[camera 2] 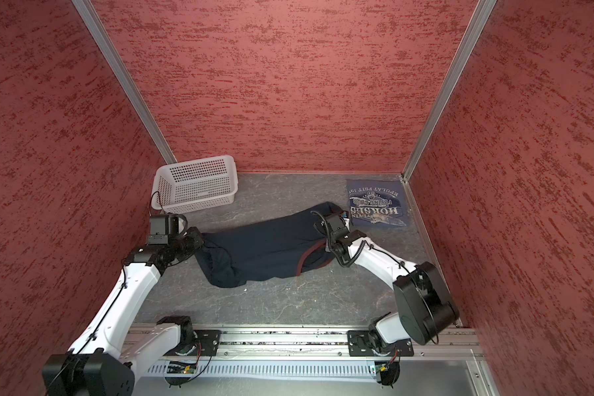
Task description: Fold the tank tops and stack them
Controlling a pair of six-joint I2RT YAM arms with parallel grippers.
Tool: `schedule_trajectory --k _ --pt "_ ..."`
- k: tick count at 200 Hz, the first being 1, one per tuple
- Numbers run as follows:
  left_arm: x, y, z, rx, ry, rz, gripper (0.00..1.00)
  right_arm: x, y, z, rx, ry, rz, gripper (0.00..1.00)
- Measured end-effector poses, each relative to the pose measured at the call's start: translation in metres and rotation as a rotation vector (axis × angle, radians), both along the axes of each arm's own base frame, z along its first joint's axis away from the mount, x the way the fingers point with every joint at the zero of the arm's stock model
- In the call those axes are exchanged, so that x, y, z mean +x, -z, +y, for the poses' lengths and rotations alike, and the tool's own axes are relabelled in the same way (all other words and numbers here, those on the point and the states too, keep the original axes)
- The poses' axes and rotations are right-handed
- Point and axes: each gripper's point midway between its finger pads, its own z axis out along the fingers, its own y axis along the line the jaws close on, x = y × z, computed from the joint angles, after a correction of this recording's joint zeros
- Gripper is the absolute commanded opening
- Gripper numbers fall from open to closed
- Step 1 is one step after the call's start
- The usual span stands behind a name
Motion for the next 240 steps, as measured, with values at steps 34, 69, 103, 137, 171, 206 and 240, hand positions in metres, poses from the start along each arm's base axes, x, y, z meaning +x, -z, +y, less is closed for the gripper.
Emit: schedule_trajectory --k 34,69,103,137,171,206,240 --pt "-0.002 0.005 0.003 -0.005 -0.009 0.014 0.08 0.007 0.018 -0.006 -0.049 -0.004 0.038 0.51" --pt "-0.003 0.005 0.005 -0.012 -0.013 0.017 0.08 0.019 0.006 -0.014 -0.085 0.009 0.003 0.30" --pt "-0.003 0.005 0.006 -0.014 -0.016 0.016 0.08 0.018 -0.019 -0.015 -0.076 0.006 -0.051 0.14" --pt "-0.003 -0.007 0.006 -0.019 -0.015 -0.002 0.08 0.011 -0.048 -0.024 -0.090 0.008 -0.104 0.01" --pt "0.002 -0.073 0.002 -0.027 0.004 -0.152 0.07 0.005 -0.101 -0.025 -0.071 -0.021 -0.165 0.00" --pt "-0.018 -0.168 0.002 -0.001 0.005 -0.439 0.09 -0.012 -0.211 -0.019 0.081 -0.077 -0.387 0.00" --pt "-0.004 -0.158 0.003 -0.004 0.005 -0.419 0.10 -0.010 -0.209 -0.017 0.121 -0.098 -0.385 0.00"
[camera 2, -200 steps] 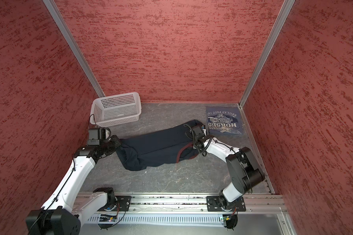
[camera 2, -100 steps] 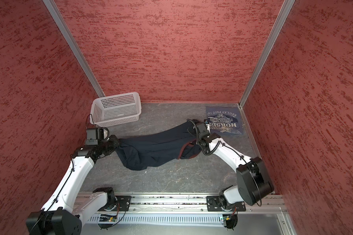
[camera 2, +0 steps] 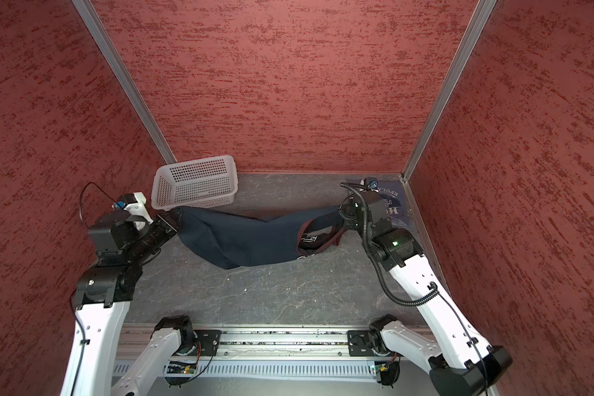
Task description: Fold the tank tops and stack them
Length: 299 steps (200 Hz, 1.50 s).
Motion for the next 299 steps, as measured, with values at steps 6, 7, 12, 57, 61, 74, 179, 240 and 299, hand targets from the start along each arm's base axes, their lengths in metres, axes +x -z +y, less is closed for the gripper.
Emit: schedule_trajectory --k 6,7,12,57,61,74,179,240,299 --pt "0.010 0.017 0.000 -0.007 0.002 0.053 0.10 0.006 0.018 0.002 -0.007 -0.003 0.042 0.00" --pt "0.011 0.019 0.000 -0.007 0.002 0.059 0.10 0.007 0.019 0.002 -0.008 -0.004 0.046 0.00" --pt "0.019 0.036 0.001 -0.013 0.003 0.113 0.10 0.013 0.037 0.004 -0.016 -0.007 0.090 0.00" --pt "0.035 0.132 -0.001 -0.047 0.017 0.418 0.12 0.051 0.180 0.007 -0.083 -0.008 0.430 0.29" --pt "0.035 0.131 -0.001 -0.047 0.017 0.416 0.12 0.053 0.185 0.006 -0.089 -0.007 0.439 0.36" --pt "0.035 0.126 -0.001 -0.044 0.019 0.401 0.12 0.064 0.199 0.003 -0.101 0.004 0.468 0.49" --pt "0.033 0.130 -0.001 -0.046 0.016 0.389 0.14 0.012 0.158 0.037 -0.067 -0.057 0.364 0.63" --pt "0.029 0.125 -0.001 -0.044 0.016 0.368 0.14 0.019 0.214 0.023 -0.211 0.017 0.490 0.59" --pt "0.027 0.127 -0.002 -0.044 0.017 0.372 0.15 0.049 0.209 0.014 -0.302 0.083 0.444 0.38"
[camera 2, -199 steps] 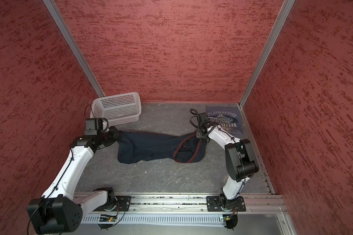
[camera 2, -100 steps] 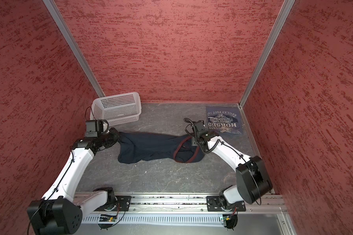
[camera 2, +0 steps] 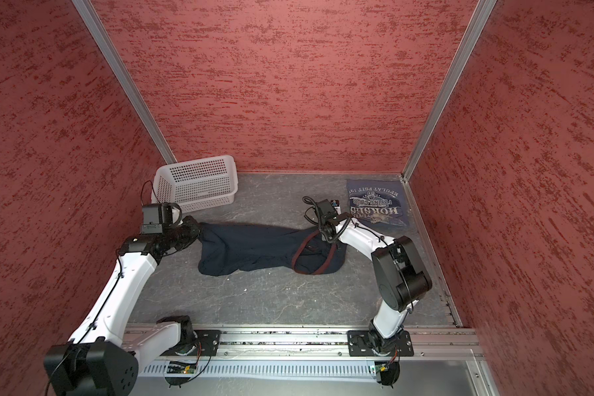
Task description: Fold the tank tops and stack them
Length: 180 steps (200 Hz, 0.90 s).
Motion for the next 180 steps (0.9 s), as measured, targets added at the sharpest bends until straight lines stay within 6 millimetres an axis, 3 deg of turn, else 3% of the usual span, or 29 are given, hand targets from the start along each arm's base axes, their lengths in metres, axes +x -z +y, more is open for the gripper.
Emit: schedule_trajectory --k 38,67,87,117,135,153,180 --pt "0.000 0.000 0.002 0.005 -0.003 -0.002 0.15 -0.001 -0.003 -0.014 -0.063 0.024 -0.004 0.09" --pt "0.001 0.001 0.009 0.018 -0.010 -0.001 0.15 -0.007 -0.020 -0.029 -0.091 0.054 -0.041 0.00" --pt "0.001 0.004 0.014 0.024 -0.022 0.009 0.14 -0.014 -0.052 -0.041 -0.093 0.076 -0.113 0.00" --pt "0.000 0.004 0.016 0.030 -0.018 0.010 0.15 -0.030 -0.121 -0.053 -0.025 0.104 -0.284 0.00" --pt "-0.003 0.005 0.013 0.036 -0.006 0.018 0.28 -0.040 -0.151 -0.059 0.019 0.117 -0.368 0.00" --pt "-0.010 0.010 -0.006 0.083 0.060 0.050 0.46 -0.046 -0.160 -0.064 0.034 0.129 -0.392 0.00" --pt "-0.031 0.023 -0.059 0.186 0.235 0.111 0.52 -0.052 -0.135 -0.067 0.013 0.131 -0.328 0.00"
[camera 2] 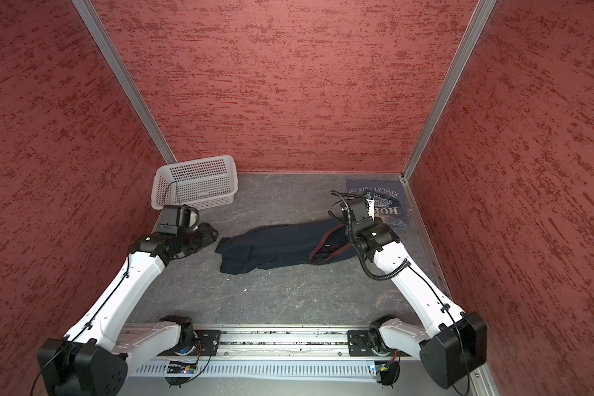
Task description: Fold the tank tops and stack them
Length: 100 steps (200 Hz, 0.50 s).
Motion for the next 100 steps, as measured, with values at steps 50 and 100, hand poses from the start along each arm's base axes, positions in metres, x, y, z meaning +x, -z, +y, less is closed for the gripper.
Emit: schedule_trajectory --k 50,100 --pt "-0.025 0.054 -0.049 0.187 0.133 0.205 0.53 -0.007 0.015 -0.002 -0.009 -0.002 0.049 0.00" --pt "-0.030 0.082 -0.071 0.231 0.161 0.261 0.50 -0.007 0.016 0.000 0.002 -0.010 0.053 0.00"
